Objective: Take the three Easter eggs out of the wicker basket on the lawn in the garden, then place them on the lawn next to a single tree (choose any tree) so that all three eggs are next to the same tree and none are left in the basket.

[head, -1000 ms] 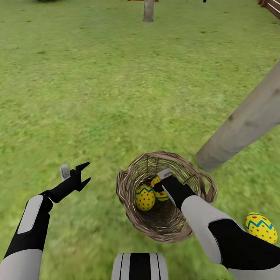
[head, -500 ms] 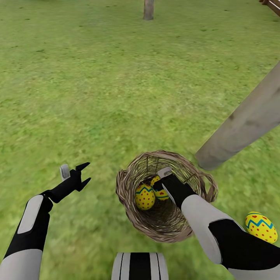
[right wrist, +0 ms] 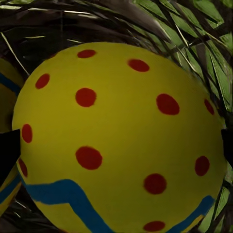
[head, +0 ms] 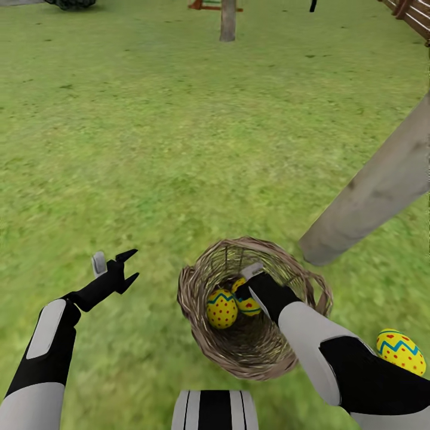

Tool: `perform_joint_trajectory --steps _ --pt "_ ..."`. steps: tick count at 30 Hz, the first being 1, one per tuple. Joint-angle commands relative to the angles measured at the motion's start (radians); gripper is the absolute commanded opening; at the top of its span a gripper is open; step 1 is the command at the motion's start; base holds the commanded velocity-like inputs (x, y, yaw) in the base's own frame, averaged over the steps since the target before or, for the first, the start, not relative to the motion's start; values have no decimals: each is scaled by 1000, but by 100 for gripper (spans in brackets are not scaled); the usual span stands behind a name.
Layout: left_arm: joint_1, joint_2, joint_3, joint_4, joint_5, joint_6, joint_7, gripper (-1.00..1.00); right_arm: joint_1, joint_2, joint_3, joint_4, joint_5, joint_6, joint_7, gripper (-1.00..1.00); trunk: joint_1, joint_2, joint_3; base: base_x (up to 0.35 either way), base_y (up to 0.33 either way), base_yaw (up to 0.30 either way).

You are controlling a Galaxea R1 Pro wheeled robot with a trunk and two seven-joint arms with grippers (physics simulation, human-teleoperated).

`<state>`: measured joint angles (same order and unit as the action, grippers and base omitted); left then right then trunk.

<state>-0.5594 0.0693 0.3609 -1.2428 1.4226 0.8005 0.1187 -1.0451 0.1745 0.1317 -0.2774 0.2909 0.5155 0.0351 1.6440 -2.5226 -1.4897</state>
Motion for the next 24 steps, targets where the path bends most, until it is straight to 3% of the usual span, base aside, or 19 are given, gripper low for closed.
perform_joint_trajectory --steps 1,16,24 --pt "0 0 2 -1 10 5 10 100 0 0 2 -1 5 6 5 -100 -1 0 3 0 0 0" --pt "0 -3 1 2 10 5 10 100 0 0 -1 10 5 47 8 -100 -7 4 61 0 0 0" --pt "30 -9 -35 3 12 3 7 100 0 0 -1 15 -25 40 -6 -100 -7 4 61 0 0 0"
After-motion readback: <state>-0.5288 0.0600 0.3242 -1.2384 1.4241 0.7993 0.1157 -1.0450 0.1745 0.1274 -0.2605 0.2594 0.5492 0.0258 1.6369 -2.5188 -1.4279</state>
